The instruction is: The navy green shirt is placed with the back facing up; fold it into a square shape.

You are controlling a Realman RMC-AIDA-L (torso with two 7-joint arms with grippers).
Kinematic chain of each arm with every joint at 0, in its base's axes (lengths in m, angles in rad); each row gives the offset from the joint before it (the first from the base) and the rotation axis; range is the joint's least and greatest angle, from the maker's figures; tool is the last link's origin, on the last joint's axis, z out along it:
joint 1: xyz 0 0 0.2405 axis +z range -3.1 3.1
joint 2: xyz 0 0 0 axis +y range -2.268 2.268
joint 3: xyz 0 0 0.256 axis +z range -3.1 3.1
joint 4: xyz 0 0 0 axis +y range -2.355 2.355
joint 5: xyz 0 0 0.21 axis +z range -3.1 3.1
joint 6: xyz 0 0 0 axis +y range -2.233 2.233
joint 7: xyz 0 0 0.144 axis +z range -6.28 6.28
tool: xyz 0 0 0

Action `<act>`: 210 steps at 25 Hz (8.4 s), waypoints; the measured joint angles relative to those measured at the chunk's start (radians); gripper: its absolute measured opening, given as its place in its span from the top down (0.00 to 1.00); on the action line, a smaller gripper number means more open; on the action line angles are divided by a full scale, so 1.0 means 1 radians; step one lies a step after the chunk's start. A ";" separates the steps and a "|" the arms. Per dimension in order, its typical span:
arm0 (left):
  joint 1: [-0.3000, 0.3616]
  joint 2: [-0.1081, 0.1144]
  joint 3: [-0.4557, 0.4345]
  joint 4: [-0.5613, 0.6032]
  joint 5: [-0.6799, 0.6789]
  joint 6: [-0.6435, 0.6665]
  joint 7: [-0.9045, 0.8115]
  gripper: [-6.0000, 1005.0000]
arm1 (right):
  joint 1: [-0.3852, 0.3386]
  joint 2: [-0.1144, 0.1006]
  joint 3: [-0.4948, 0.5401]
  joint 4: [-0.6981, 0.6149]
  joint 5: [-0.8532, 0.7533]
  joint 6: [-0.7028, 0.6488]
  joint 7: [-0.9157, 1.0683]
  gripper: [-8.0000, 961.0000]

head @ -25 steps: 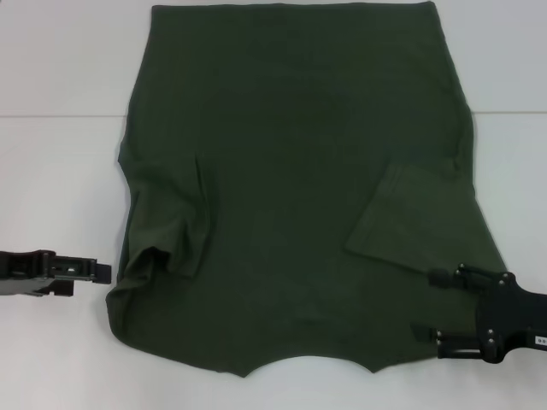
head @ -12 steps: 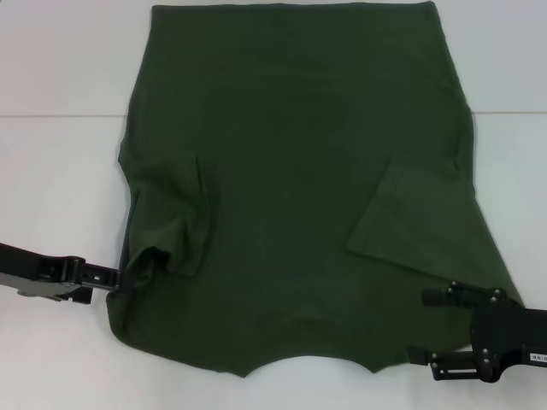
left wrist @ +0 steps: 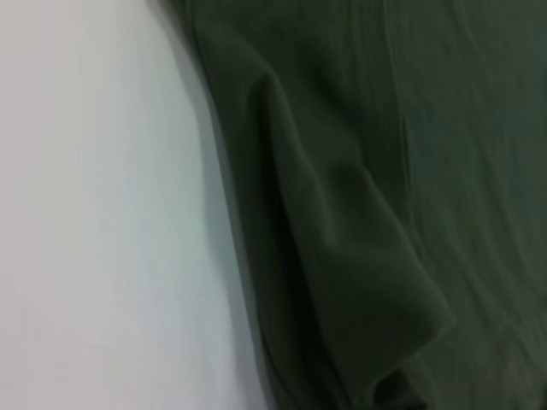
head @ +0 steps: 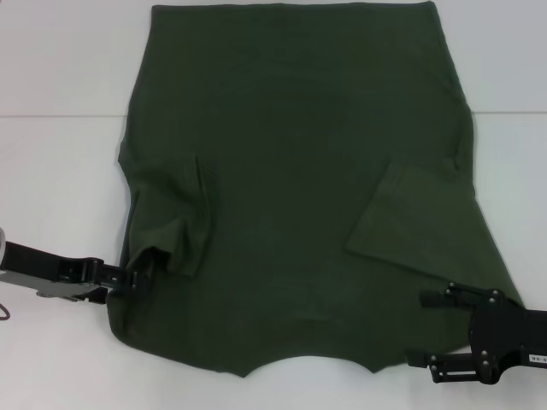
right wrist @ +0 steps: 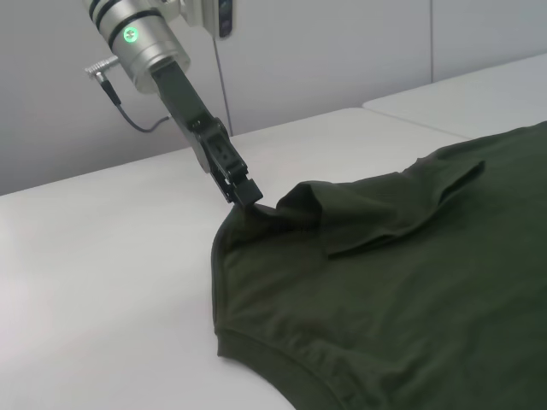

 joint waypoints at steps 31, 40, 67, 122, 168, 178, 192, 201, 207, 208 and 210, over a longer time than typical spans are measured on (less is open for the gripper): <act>0.008 -0.016 0.096 0.000 0.014 -0.045 0.020 0.80 | 0.000 0.000 0.008 -0.008 0.004 -0.029 0.038 0.03; 0.008 -0.013 0.083 0.000 0.012 -0.048 0.039 0.97 | 0.009 -0.015 0.003 -0.152 -0.014 -0.044 0.323 0.04; 0.012 0.002 0.007 0.002 0.013 -0.020 0.131 0.97 | 0.213 -0.179 0.084 -0.330 -0.548 -0.217 1.432 0.04; 0.022 -0.002 -0.008 0.002 0.010 -0.022 0.132 0.97 | 0.247 -0.113 -0.039 -0.149 -0.552 0.057 1.361 0.04; 0.022 -0.001 -0.022 0.002 0.003 -0.010 0.139 0.97 | 0.316 -0.078 -0.135 -0.128 -0.545 0.070 1.332 0.69; 0.022 0.002 -0.055 0.002 -0.006 -0.010 0.139 0.97 | 0.316 -0.081 -0.134 -0.124 -0.545 0.078 1.330 0.90; 0.032 0.019 -0.097 0.011 0.052 0.226 0.140 0.97 | 0.287 -0.133 -0.081 -0.142 -0.541 -0.259 1.111 0.93; 0.058 0.013 -0.086 0.002 0.135 0.495 0.230 0.97 | 0.258 -0.133 -0.141 -0.137 -0.551 -0.398 1.012 0.93; 0.072 -0.004 -0.019 -0.008 0.157 0.520 0.227 0.97 | 0.246 -0.128 -0.216 -0.128 -0.552 -0.398 1.004 0.93; 0.073 -0.007 -0.013 -0.010 0.157 0.521 0.226 0.97 | 0.245 -0.126 -0.219 -0.128 -0.552 -0.397 1.004 0.93; 0.074 -0.009 -0.009 -0.012 0.156 0.522 0.224 0.97 | 0.245 -0.123 -0.217 -0.128 -0.552 -0.396 1.004 0.93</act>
